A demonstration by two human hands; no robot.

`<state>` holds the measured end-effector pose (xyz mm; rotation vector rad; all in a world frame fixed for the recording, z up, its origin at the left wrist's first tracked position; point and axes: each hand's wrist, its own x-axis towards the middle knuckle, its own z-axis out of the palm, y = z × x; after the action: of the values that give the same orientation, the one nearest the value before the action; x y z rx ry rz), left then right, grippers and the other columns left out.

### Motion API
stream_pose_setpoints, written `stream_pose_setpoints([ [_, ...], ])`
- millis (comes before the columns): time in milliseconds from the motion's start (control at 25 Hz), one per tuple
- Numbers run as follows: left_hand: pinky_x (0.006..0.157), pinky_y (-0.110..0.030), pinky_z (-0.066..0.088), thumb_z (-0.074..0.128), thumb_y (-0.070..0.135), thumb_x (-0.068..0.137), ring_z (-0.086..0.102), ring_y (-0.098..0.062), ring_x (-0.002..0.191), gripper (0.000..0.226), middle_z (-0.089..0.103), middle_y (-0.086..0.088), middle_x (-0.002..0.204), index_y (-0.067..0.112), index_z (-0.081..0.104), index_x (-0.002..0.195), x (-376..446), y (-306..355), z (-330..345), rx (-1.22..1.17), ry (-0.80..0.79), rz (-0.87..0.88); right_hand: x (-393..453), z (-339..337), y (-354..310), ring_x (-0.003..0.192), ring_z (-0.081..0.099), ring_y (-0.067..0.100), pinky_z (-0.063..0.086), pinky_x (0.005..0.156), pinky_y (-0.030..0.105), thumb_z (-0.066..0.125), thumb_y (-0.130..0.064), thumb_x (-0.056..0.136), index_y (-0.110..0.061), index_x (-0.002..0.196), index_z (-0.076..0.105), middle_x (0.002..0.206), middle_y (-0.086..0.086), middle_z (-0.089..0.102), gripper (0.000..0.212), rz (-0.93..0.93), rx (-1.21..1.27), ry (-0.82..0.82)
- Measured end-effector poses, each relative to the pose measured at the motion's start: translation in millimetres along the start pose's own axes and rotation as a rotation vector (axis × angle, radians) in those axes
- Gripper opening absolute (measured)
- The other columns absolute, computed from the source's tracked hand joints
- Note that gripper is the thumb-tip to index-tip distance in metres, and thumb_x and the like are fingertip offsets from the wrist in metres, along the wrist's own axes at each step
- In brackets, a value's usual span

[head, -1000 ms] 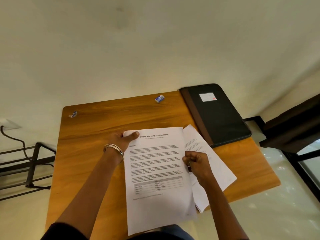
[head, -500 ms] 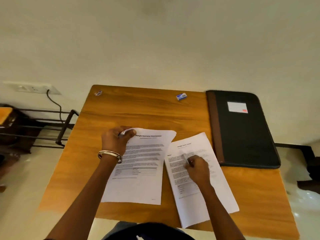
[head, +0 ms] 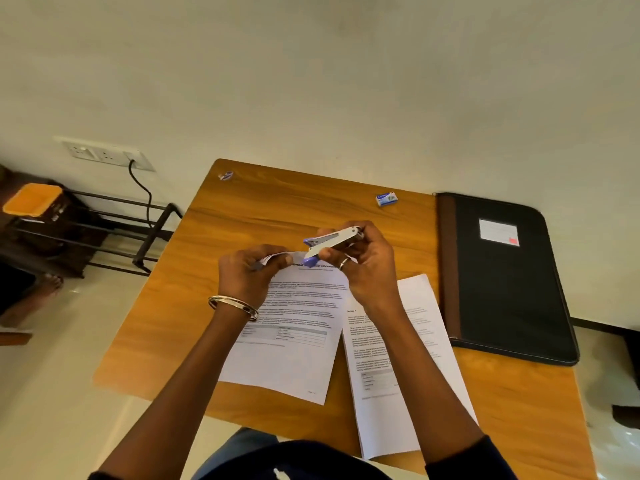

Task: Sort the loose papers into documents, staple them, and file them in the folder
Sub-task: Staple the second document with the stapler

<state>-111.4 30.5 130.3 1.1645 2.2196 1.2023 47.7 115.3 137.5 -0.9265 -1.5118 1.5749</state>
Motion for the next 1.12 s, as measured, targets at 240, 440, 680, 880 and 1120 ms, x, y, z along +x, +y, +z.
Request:
stream_pose_setpoints([
  [240,0.057,-0.02,0.047,0.075,0.014,0.074,0.061,-0.015,0.077,0.015,0.07,-0.003,0.089,0.016,0.075,0.09,11.9,-10.6,-20.8,0.086,0.016,0.209,4.5,23.0,-1.2,0.097,0.069,0.019,0.052,0.091,0.05,0.08,-0.019,0.071,-0.018,0.1,0.057,0.101,0.005,0.073,0.037,0.007,-0.151,-0.082],
  [440,0.058,-0.011,0.04,0.073,0.011,0.075,0.056,-0.009,0.073,0.015,0.071,-0.005,0.088,0.013,0.075,0.09,25.2,-9.3,-39.5,0.067,-0.032,0.275,14.9,39.1,-16.8,0.098,0.068,0.016,0.054,0.09,0.042,0.08,-0.02,0.073,-0.021,0.101,0.056,0.099,0.002,0.071,0.037,-0.034,-0.229,-0.145],
  [680,0.059,-0.019,0.047,0.073,0.012,0.075,0.06,-0.014,0.073,0.017,0.072,-0.003,0.089,0.017,0.075,0.092,36.5,-9.1,-57.0,-0.021,-0.067,0.257,25.5,64.1,-17.7,0.09,0.07,0.021,0.057,0.083,0.045,0.077,-0.005,0.076,-0.019,0.099,0.057,0.092,0.004,0.071,0.034,-0.019,-0.203,-0.106],
  [880,0.063,-0.012,0.048,0.076,0.015,0.072,0.06,-0.011,0.081,0.028,0.07,-0.002,0.096,0.021,0.07,0.098,46.2,-14.5,-74.7,-0.125,-0.197,0.163,25.0,83.5,-12.6,0.092,0.069,0.024,0.057,0.08,0.048,0.074,-0.005,0.079,-0.021,0.1,0.056,0.096,0.009,0.069,0.032,-0.04,-0.21,-0.028],
  [1120,0.049,-0.014,0.039,0.082,0.026,0.065,0.052,-0.009,0.062,0.031,0.061,0.008,0.072,0.021,0.068,0.093,40.1,-14.1,-74.8,-0.033,-0.354,0.003,22.5,93.0,-12.0,0.088,0.069,0.022,0.059,0.079,0.043,0.074,-0.005,0.079,-0.017,0.098,0.056,0.091,0.006,0.069,0.029,-0.045,-0.231,0.054],
])
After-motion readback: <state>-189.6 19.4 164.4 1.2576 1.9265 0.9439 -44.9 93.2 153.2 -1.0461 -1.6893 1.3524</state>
